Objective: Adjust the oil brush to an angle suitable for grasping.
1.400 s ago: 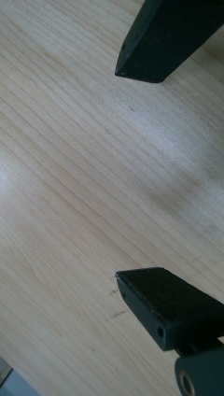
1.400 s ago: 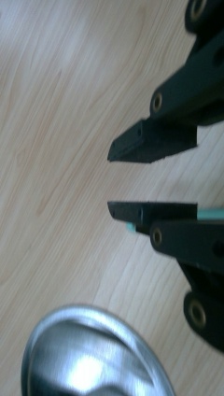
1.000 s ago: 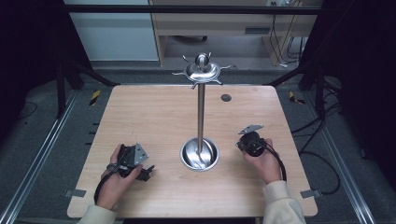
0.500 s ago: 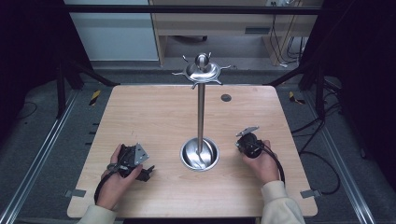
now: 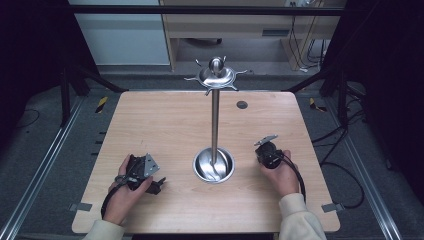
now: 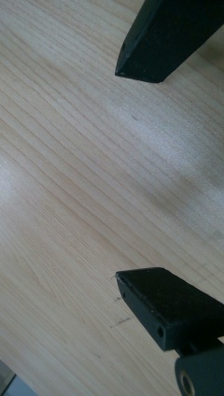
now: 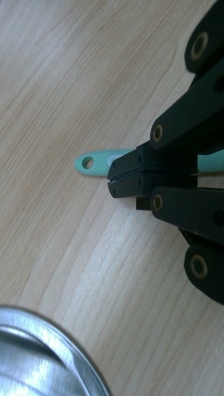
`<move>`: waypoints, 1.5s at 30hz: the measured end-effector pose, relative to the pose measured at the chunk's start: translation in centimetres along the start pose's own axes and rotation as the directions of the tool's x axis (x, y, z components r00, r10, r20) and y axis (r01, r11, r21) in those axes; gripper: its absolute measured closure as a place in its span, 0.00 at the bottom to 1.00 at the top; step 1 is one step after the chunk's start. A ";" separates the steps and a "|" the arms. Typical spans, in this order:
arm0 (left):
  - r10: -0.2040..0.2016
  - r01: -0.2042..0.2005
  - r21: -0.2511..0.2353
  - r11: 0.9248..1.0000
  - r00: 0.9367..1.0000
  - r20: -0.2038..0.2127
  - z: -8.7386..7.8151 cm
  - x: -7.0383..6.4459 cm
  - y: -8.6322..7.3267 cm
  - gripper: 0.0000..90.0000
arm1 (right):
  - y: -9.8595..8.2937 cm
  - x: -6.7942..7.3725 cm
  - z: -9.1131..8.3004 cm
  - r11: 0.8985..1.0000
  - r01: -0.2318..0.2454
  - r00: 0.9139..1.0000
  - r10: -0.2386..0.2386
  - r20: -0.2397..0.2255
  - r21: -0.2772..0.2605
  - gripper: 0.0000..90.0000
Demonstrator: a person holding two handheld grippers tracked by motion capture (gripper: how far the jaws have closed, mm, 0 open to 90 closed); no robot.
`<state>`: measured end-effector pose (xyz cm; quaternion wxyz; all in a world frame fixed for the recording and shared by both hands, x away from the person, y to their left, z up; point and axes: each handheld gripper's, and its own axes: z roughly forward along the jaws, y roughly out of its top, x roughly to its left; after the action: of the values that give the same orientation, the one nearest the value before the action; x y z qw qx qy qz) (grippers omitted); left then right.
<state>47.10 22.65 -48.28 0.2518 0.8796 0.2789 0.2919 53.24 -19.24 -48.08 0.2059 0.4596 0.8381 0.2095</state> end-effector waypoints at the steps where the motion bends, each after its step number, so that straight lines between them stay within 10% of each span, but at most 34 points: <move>1: 0.000 0.000 0.000 1.000 1.000 0.000 0.0 0.0 0.0 0.03 | 0.0 -0.1 0.0 1.000 -0.010 1.000 0.010 0.002 -0.001 1.00; 12: -0.001 0.001 0.007 1.000 1.000 0.000 0.0 0.0 -0.1 0.03 | -0.1 -1.2 -2.5 0.995 -0.091 0.995 0.089 -0.036 -0.033 0.91; 22: -0.006 0.006 0.001 1.000 1.000 -0.003 -0.1 0.0 -0.1 0.03 | -1.2 -2.6 -5.2 0.987 -0.105 0.993 0.111 -0.045 0.123 0.68; 45: 0.002 -0.002 0.007 1.000 1.000 0.004 0.0 -0.1 0.0 0.03 | -1.9 -2.7 -3.5 0.946 -0.085 0.992 0.109 -0.058 0.314 0.79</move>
<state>46.99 22.62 -48.34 0.2490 0.8812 0.2786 0.2895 51.37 -23.07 -45.82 0.0889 0.5188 0.8441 0.1021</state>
